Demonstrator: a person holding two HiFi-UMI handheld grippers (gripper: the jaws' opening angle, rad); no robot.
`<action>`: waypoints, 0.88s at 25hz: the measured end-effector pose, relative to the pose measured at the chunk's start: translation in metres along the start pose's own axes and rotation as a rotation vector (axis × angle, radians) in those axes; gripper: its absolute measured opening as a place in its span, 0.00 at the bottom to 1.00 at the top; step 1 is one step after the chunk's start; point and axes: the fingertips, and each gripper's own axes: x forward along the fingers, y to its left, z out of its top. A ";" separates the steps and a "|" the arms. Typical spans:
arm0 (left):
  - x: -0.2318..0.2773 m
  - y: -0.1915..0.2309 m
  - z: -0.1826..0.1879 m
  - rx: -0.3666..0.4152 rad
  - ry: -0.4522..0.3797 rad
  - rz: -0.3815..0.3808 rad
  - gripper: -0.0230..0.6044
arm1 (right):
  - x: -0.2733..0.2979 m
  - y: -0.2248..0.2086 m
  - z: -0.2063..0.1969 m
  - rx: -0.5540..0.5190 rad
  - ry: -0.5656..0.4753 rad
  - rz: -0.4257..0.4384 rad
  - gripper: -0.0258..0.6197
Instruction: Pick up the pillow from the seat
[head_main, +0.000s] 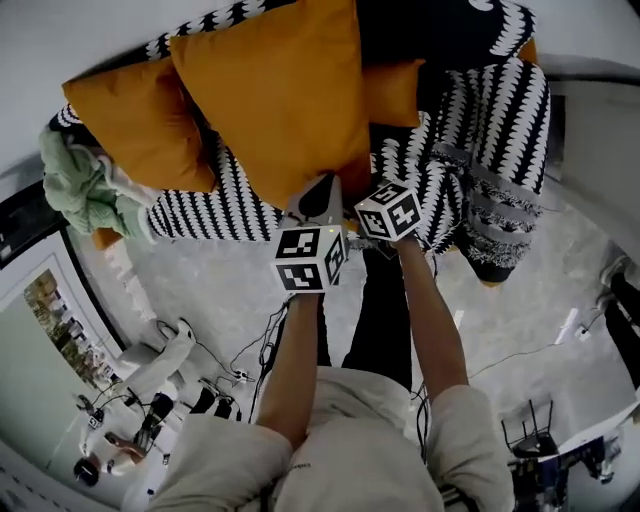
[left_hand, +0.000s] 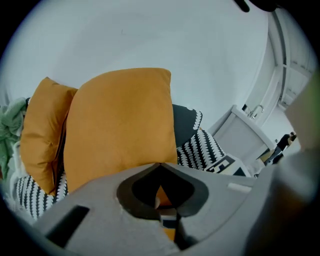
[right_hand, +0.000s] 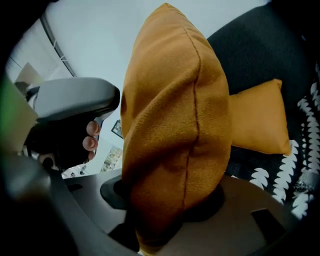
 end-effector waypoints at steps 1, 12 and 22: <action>-0.010 0.004 0.001 0.000 -0.008 -0.001 0.05 | -0.001 0.010 0.000 0.000 -0.004 -0.031 0.40; -0.120 0.050 0.008 0.075 -0.066 -0.085 0.05 | -0.017 0.108 0.019 -0.036 -0.099 -0.345 0.38; -0.193 0.119 0.012 0.210 -0.110 -0.122 0.05 | -0.018 0.169 0.022 0.033 -0.235 -0.490 0.37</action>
